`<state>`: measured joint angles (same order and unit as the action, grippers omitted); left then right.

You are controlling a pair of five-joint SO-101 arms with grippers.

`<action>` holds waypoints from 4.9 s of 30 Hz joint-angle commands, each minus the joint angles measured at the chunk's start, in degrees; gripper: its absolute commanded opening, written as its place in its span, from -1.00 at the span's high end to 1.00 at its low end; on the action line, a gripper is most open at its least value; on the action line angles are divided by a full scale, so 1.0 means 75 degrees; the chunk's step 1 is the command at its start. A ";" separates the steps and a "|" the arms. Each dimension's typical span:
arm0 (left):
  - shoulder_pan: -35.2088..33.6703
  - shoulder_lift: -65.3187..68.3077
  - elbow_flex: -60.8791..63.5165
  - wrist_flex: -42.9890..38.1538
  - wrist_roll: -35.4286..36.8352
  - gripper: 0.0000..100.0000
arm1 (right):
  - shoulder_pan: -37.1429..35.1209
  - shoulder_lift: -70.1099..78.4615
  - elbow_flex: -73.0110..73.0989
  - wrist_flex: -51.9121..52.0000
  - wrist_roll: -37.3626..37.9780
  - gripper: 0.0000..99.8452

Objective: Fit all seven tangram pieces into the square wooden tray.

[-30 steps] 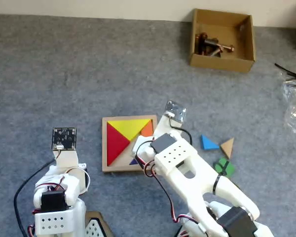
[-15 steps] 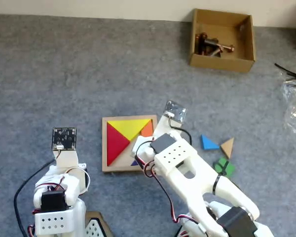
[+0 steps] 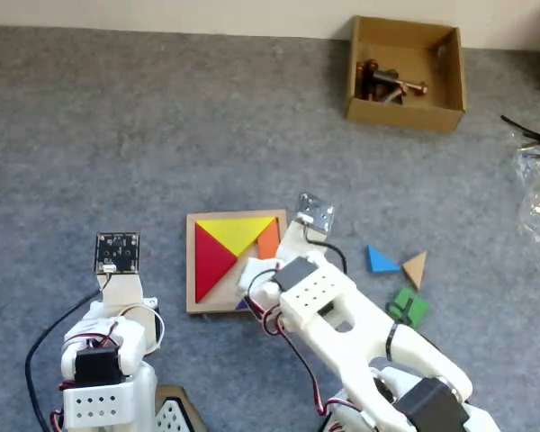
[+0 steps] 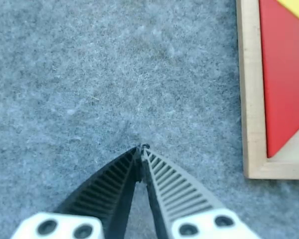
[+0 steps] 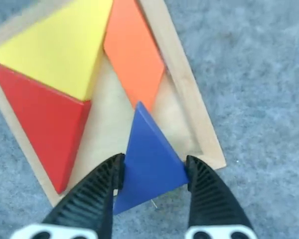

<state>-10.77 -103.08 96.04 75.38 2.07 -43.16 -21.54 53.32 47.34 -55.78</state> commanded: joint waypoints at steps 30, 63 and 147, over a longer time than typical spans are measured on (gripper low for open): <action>-0.0064 0.0053 0.0158 0.0059 0.0012 0.99 | 0.0158 -0.0311 -0.0240 -0.0217 0.0117 0.81; -0.0064 0.0053 0.0158 0.0059 0.0012 0.99 | 0.0182 -0.0311 -0.0299 -0.0217 0.0422 0.40; -0.0064 0.0053 0.0158 0.0059 0.0012 0.99 | 0.1436 -0.1823 -0.2057 0.5562 1.0139 0.72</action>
<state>-10.77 -103.08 96.04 75.38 2.07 -29.45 -34.64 41.54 88.57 19.65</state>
